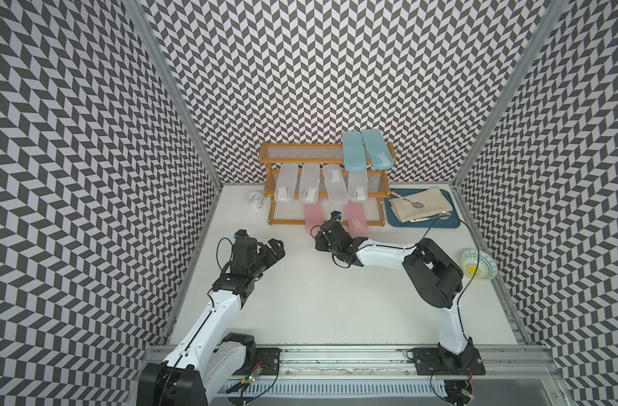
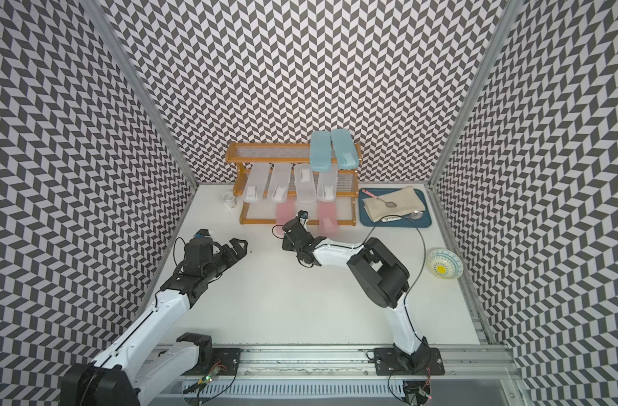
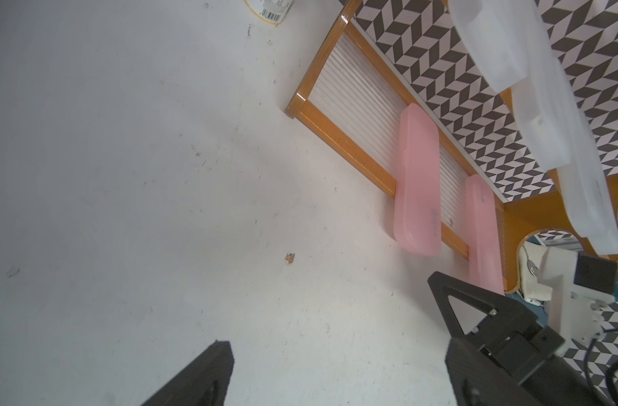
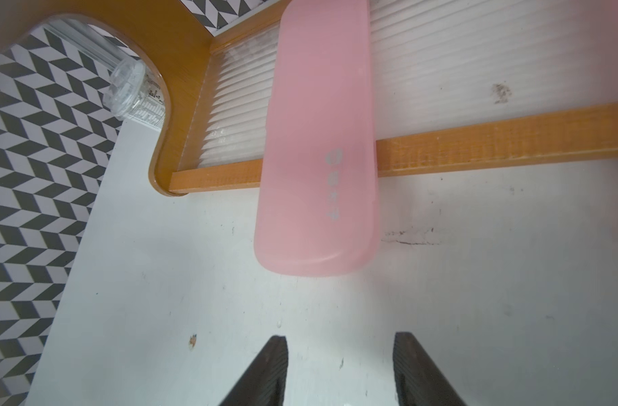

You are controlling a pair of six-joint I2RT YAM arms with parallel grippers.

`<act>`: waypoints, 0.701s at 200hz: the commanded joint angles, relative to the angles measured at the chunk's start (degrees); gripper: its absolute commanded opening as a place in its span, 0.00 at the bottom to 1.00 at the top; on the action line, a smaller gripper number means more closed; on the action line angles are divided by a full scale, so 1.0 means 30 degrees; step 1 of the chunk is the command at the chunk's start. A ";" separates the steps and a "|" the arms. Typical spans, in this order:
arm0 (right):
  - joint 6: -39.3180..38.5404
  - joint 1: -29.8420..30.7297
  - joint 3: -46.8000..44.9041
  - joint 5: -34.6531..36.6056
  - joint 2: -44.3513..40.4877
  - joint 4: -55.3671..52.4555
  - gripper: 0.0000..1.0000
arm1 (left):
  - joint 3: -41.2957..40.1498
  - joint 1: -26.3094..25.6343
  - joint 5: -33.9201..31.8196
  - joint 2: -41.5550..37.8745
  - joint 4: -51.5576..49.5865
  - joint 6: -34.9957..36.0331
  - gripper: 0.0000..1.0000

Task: Place the pencil cases on the shelf according to color
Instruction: Place the pencil case on the shelf.

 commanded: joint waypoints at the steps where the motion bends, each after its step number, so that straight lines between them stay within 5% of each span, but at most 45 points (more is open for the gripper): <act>1: -0.0409 -0.0038 0.1540 -0.0483 0.1113 0.0843 0.52 | -0.0222 0.0098 0.0273 0.0303 0.0509 0.0090 1.00; 90: -0.1176 -0.0161 0.4059 -0.2135 0.2215 0.0621 0.57 | -0.0250 0.0106 -0.0117 0.0874 0.0137 0.0531 1.00; 140: -0.0638 -0.0127 -0.1144 -0.3808 -0.1814 0.1161 0.86 | -0.0102 -0.0065 -0.0660 -0.0627 -0.0297 0.0340 0.99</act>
